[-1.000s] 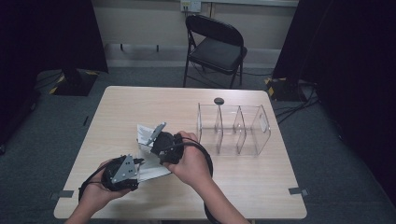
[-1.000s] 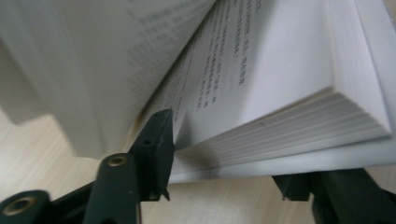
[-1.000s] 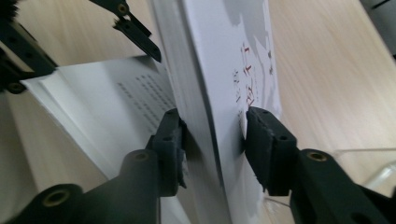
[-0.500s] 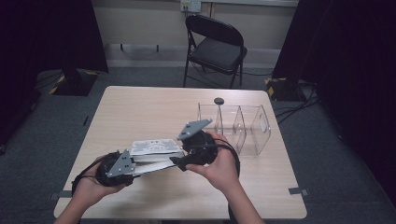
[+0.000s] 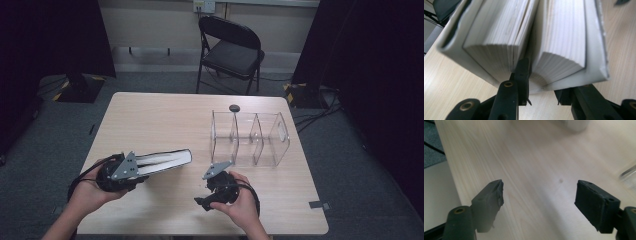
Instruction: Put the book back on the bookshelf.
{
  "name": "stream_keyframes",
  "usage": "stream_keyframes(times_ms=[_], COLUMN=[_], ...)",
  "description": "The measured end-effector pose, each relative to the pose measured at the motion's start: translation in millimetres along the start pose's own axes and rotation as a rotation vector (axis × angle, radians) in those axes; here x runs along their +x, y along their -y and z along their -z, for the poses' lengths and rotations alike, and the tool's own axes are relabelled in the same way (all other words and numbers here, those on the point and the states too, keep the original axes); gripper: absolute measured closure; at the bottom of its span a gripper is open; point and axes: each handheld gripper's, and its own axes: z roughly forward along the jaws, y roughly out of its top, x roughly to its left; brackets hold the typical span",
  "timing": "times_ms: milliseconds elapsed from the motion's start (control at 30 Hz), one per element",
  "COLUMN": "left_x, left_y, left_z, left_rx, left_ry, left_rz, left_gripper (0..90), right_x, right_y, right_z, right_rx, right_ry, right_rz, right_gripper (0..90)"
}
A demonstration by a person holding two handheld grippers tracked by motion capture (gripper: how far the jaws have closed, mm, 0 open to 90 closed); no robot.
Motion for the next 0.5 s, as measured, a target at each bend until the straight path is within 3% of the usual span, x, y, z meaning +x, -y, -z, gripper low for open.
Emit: stream_keyframes(times_ms=[100, 267, 367, 500], left_x=[4.0, 7.6, 9.2, 13.2], left_y=[-0.5, 0.1, -1.4, -1.7], left_z=[1.5, 6.3, 7.7, 7.3], left_rx=[-0.002, -0.007, 0.007, 0.006], left_ry=[0.012, 0.026, 0.038, 0.042], left_rz=[0.005, 0.026, 0.017, 0.046], left_gripper=[69.2, 70.6, 70.6, 70.6], right_x=[-2.4, -6.3, -8.1, -10.8], right_y=[14.8, 29.5, 32.0, 33.4], right_z=[-16.7, -30.1, -32.8, -35.4], right_rx=[0.02, -0.007, 0.007, -0.022], right_ry=[-0.014, -0.033, -0.017, 0.012], right_rz=[-0.031, -0.059, -0.031, -0.03], right_gripper=[20.1, 16.8, 15.3, 14.9])
